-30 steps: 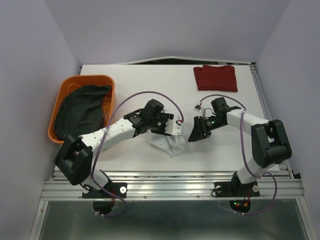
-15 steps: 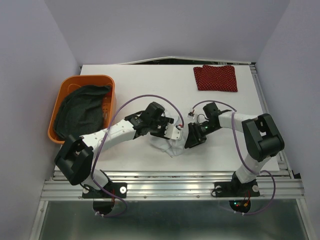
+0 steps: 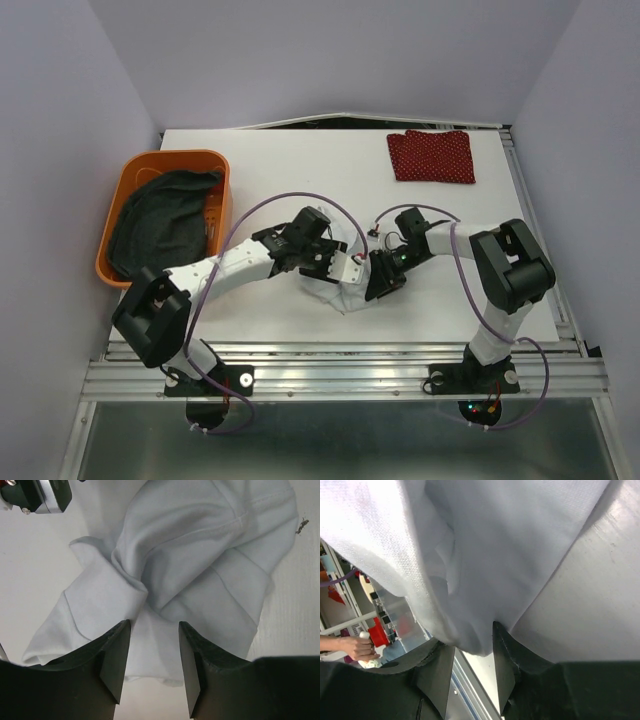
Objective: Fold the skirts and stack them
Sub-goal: Flatten the skirt out
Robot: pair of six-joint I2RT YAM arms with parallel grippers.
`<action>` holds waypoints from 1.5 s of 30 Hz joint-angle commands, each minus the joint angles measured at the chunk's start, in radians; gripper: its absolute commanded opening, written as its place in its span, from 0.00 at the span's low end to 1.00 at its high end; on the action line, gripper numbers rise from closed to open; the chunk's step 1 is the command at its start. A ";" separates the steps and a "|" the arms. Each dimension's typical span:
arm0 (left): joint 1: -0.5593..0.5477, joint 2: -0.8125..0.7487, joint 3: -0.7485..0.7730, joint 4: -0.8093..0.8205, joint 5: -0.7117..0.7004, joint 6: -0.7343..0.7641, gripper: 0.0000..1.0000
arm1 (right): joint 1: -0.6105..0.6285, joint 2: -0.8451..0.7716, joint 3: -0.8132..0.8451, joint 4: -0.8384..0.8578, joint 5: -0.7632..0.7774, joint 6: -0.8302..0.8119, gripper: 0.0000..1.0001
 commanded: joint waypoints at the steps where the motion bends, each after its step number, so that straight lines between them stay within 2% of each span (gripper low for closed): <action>1: -0.006 0.013 -0.006 0.085 -0.013 -0.013 0.54 | 0.007 -0.002 0.014 0.021 0.034 -0.009 0.41; 6: -0.005 0.024 0.000 0.144 -0.039 -0.027 0.51 | 0.007 0.000 0.014 0.019 0.032 -0.007 0.41; 12: -0.005 0.007 0.004 0.152 -0.032 -0.010 0.50 | 0.007 0.004 0.017 0.016 0.029 -0.012 0.41; 21: -0.014 0.067 0.062 0.158 -0.004 -0.002 0.50 | 0.007 0.003 0.014 0.015 0.026 -0.010 0.41; 26: -0.026 0.099 0.091 0.156 -0.004 0.006 0.41 | 0.007 0.006 0.011 0.013 0.017 -0.009 0.41; 27: -0.026 0.107 0.095 0.158 -0.004 0.004 0.32 | 0.007 0.006 0.011 0.015 0.015 -0.007 0.41; 28: -0.026 0.108 0.102 0.162 -0.009 -0.014 0.28 | 0.007 0.006 0.009 0.013 0.015 -0.006 0.41; 32: -0.020 0.087 0.137 0.147 -0.018 -0.048 0.19 | 0.007 0.007 0.005 0.013 0.015 0.000 0.41; 35: -0.003 0.058 0.155 0.129 -0.018 -0.077 0.08 | 0.007 0.015 0.006 0.016 0.020 0.002 0.40; 36: 0.007 0.053 0.157 0.126 -0.022 -0.083 0.00 | 0.007 0.018 0.006 0.015 0.020 0.004 0.40; 40: 0.035 0.068 0.195 0.116 -0.027 -0.166 0.00 | 0.007 0.029 0.011 0.013 0.035 0.011 0.40; 45: 0.167 0.111 0.364 0.072 -0.001 -0.370 0.00 | 0.007 0.021 0.011 0.012 0.073 0.011 0.41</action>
